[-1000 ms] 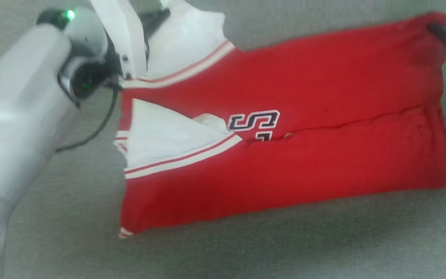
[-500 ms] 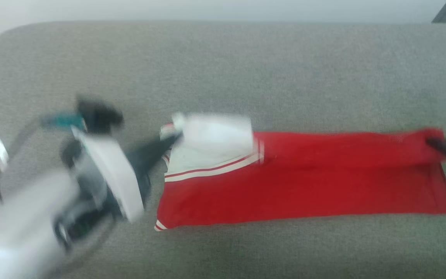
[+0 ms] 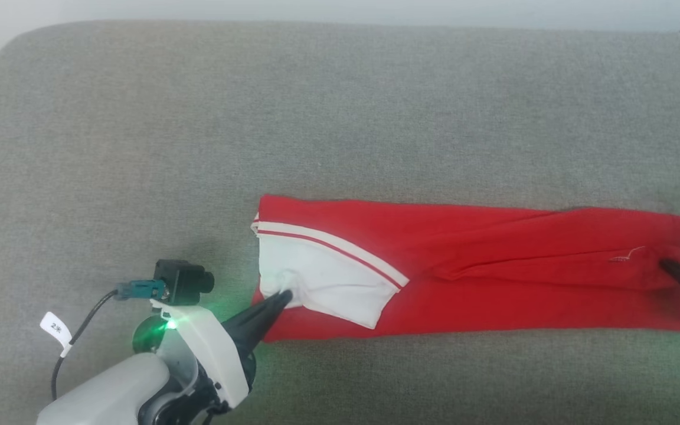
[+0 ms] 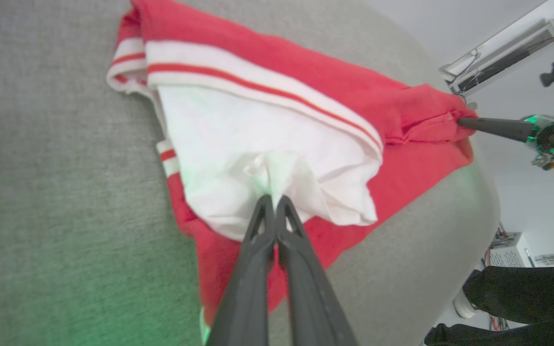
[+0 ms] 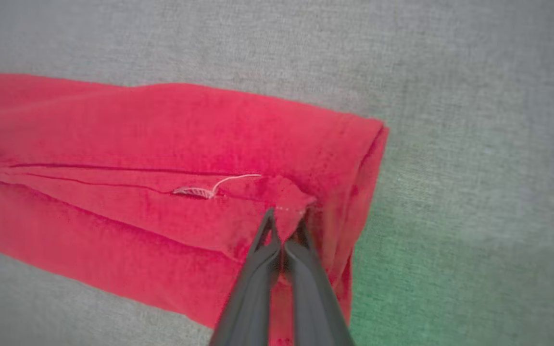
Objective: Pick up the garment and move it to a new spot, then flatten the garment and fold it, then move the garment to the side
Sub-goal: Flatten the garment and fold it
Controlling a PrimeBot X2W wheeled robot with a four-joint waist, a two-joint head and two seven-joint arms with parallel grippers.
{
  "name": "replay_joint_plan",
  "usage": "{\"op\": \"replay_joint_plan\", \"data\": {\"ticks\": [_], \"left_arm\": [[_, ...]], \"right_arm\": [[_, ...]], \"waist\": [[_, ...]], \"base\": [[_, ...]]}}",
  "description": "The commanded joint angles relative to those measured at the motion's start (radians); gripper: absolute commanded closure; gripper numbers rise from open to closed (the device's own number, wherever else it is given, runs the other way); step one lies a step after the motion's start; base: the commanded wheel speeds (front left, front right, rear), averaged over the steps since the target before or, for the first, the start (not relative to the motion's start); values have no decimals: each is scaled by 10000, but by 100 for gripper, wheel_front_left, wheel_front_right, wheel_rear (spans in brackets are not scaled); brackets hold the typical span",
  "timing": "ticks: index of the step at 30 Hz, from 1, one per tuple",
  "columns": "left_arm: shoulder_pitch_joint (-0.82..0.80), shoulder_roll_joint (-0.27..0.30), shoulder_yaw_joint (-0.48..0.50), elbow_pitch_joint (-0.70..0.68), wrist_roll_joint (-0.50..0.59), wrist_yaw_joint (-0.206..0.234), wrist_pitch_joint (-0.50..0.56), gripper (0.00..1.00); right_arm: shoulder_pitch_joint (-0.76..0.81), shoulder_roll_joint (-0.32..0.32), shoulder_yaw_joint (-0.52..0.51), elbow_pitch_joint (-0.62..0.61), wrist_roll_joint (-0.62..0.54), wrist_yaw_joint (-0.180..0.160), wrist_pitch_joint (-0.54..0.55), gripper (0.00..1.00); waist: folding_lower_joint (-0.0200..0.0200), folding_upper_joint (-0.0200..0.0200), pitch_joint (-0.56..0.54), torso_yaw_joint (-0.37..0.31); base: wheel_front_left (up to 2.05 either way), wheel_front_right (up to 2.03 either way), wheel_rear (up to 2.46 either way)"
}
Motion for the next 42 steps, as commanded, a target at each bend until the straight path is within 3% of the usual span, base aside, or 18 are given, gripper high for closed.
{"op": "replay_joint_plan", "data": {"ticks": [1,2,3,4,5,9,18,26,34,39,40,42], "left_arm": [[-201,-170,-21,521,182,-106,-124,100],[-201,-170,-21,521,182,-106,-124,100],[-234,-281,-18,736,246,-129,-195,100],[-227,-371,42,933,260,-170,-338,100],[-202,-453,84,1082,253,-207,-452,95],[50,-650,232,1548,355,-247,-826,1],[962,-1101,1176,1472,814,75,-1145,0],[2111,-2040,3432,1444,2497,250,-1144,0],[3020,-2971,6134,1061,5828,507,-1145,0],[3647,-3645,7950,231,8130,407,-1145,0],[3782,-3758,8204,129,8545,344,-1145,0],[4068,-4029,8698,68,9602,212,-1146,0]], "right_arm": [[-102,181,3,152,-86,-2,-204,88],[-102,181,3,152,-86,-2,-204,88],[-149,244,-11,242,-111,-2,-262,58],[-209,301,3,287,-159,-2,-299,4],[-254,337,16,346,-176,-2,-333,0],[-260,474,-164,511,79,-2,-465,0],[140,477,-682,1461,513,-1,-291,0],[183,918,-822,2773,781,-1,411,0],[176,1458,-471,3669,500,-1,1248,0],[71,1769,-391,3881,361,-1,1340,0],[42,1820,-390,3903,349,1,1321,2],[-16,1994,-353,3931,285,2,1341,89]], "waist": [[0,0,67,-80],[0,0,67,-80],[0,0,72,-113],[0,0,61,-165],[0,0,39,-209],[0,0,-197,-281],[0,0,-823,151],[0,0,-929,886],[0,0,-957,1296],[0,0,-970,1338],[0,0,-964,1329],[0,0,-953,1266]], "base": [[0,0,0],[0,0,0],[0,0,0],[0,0,0],[0,0,0],[0,0,0],[0,0,0],[0,0,0],[0,0,0],[0,0,0],[0,0,0],[0,0,0]]}}
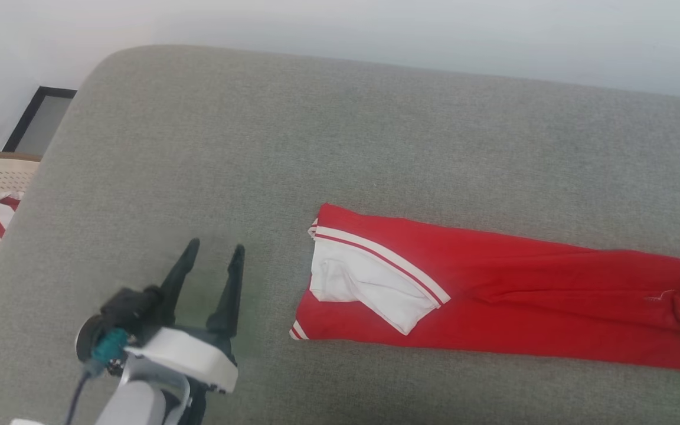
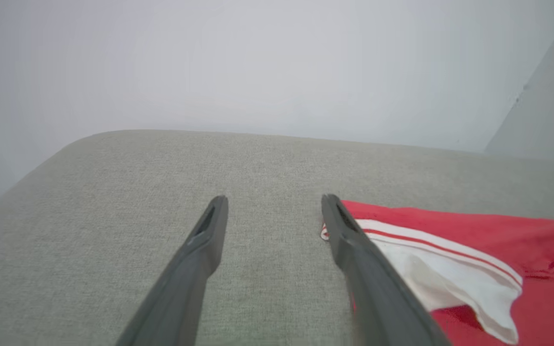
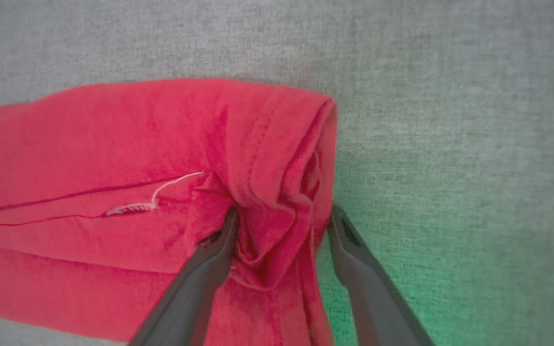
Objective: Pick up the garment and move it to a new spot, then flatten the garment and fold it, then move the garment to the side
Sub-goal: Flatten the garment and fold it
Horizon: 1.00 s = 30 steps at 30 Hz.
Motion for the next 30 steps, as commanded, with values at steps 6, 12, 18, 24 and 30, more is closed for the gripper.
{"op": "replay_joint_plan", "data": {"ticks": [6,12,18,24,30], "left_arm": [[429,-521,900,29,1175,-148,-39,0],[680,-968,1723,-46,1790,-449,-41,0],[510,-1244,2156,-65,2187,-638,-40,0],[340,-1380,2325,-43,2327,-727,-40,0],[468,-1481,2466,92,2337,-747,-42,0]], "right_arm": [[-1,611,127,260,-127,3,-47,100],[-374,104,-390,415,-166,-15,-602,100],[-297,-907,-1433,985,-50,-6,-1425,100],[16,-2064,-2328,1880,-39,-5,-2138,100],[406,-1950,-2023,437,-79,1,-1929,100]], "waist": [[0,-1,67,-264],[0,-1,157,-798],[0,-1,349,-1233],[0,-1,467,-1388],[0,-1,309,-1480]], "base": [[0,0,0],[0,0,0],[0,0,0],[0,0,0],[0,0,0]]}}
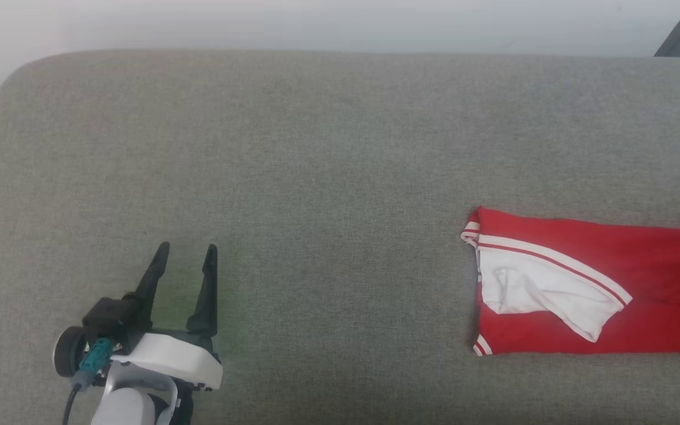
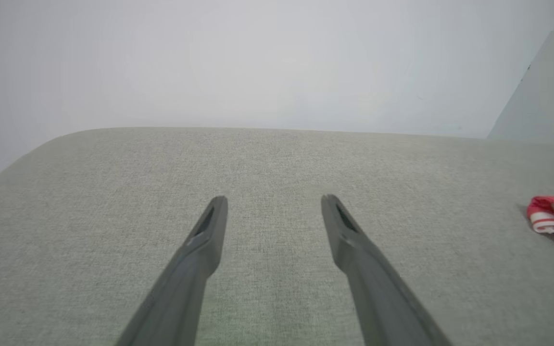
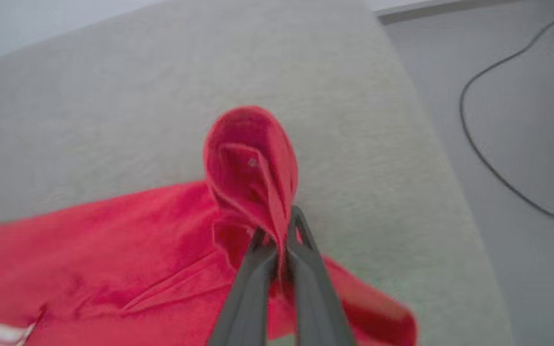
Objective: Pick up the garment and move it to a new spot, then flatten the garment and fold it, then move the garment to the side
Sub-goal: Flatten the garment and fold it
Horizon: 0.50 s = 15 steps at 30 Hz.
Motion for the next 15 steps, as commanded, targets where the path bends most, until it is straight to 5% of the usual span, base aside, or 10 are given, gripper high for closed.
{"op": "replay_joint_plan", "data": {"ticks": [1,10,15], "left_arm": [[98,-45,48,54,1,-22,-42,0],[136,-120,-245,306,-376,-30,-42,0],[38,-168,-453,387,-486,-31,-42,0]], "right_arm": [[264,268,231,-904,36,-3,167,100],[576,1217,1190,-5664,-578,-3,1859,100],[555,2037,1727,-7131,-1400,-3,2831,100]], "waist": [[0,0,-87,-30],[0,0,-250,129],[0,0,-188,476]], "base": [[0,0,0],[0,0,0],[0,0,0]]}}
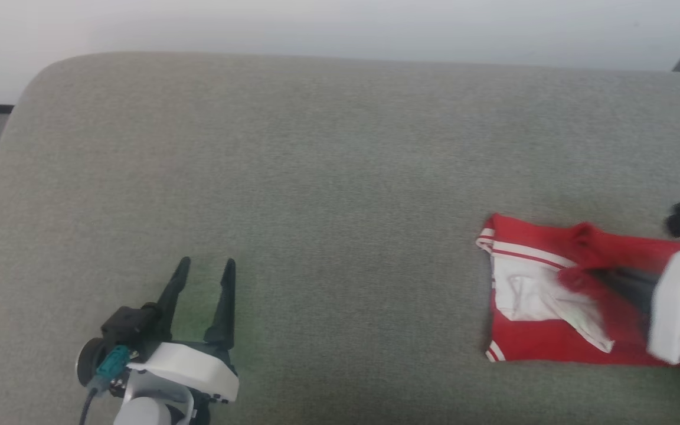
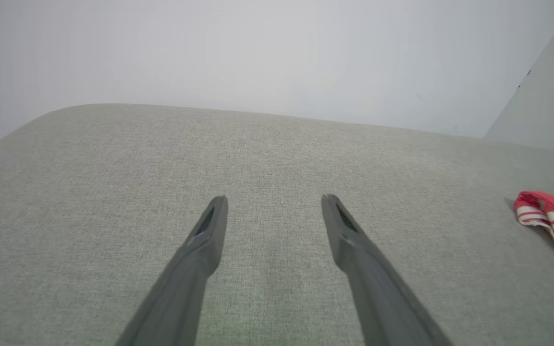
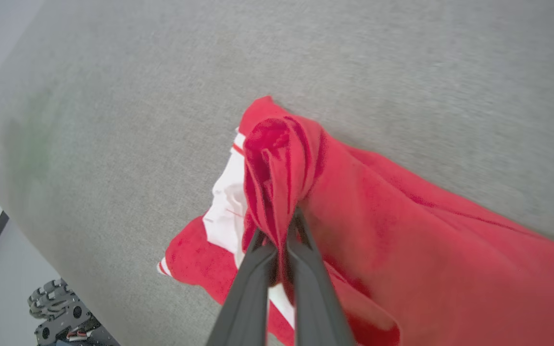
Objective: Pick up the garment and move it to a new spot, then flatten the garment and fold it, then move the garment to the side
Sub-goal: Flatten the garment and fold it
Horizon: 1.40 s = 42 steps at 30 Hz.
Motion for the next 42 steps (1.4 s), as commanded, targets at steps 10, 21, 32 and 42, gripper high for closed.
{"op": "replay_joint_plan", "data": {"ticks": [10,21,32,42], "left_arm": [[-206,-114,-301,68,-201,-28,-40,0],[-163,-166,-274,237,-237,-27,-41,0],[37,32,-270,458,-408,-28,-41,0],[101,261,-275,795,-547,-26,-41,0]], "right_arm": [[-304,1377,388,-94,-1511,-1,613,100],[-578,1758,1068,799,-1968,-1,-59,4],[-721,1546,688,1308,-1511,-1,-1550,0],[-835,2133,709,3250,-1603,-1,-4511,0]], "waist": [[0,-1,330,676],[0,-1,128,614],[0,-1,-478,51],[0,-1,-939,-534]], "base": [[0,0,0],[0,0,0],[0,0,0],[0,0,0]]}}
